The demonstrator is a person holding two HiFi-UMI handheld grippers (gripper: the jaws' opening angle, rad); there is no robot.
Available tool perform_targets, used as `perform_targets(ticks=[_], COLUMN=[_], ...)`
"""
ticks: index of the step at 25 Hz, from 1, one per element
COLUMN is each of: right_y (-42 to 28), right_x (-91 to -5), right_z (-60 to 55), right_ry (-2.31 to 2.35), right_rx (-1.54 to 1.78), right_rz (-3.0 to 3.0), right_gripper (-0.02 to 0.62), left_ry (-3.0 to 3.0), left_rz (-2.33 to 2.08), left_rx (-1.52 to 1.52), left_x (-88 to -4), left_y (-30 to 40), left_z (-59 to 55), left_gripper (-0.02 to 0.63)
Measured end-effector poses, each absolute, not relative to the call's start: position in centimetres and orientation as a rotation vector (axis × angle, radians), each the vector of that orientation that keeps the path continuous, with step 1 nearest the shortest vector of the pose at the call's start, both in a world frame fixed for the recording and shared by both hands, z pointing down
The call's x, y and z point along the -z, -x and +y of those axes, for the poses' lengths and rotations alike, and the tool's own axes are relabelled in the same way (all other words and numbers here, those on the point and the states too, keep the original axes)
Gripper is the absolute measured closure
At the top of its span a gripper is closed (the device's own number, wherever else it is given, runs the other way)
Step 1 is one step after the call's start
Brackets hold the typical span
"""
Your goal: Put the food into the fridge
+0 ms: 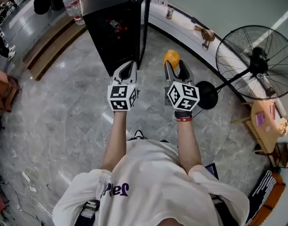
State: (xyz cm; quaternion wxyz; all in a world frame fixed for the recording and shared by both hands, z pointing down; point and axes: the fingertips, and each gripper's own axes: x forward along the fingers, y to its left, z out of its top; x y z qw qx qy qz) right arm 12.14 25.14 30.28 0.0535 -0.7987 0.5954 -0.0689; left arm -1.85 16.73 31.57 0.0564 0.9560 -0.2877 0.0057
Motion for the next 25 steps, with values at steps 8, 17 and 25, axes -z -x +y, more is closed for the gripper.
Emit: perform_targets(ticks=[8, 17, 25], right_y=[-7.4, -4.2, -4.5], right_x=[-31.8, -33.6, -34.2], right_z=[16.8, 8.4, -0.7], right_ry=[2.337, 2.185, 2.056], right_rx=[0.254, 0.324, 0.365], right_rz=[1.954, 2.116, 2.229], right_gripper=[0.334, 0.334, 0.334], left_ry=[-2.844, -2.764, -2.733], left_rz=[-0.95, -1.062, -1.185], left_rx=[-0.048, -0.071, -0.083], left_x=[-33.4, -35.2, -35.3], left_y=[5.4, 7.1, 6.4], left_z=[10.1, 4.7, -2.5], left_gripper=[0.588, 0.588, 0.588])
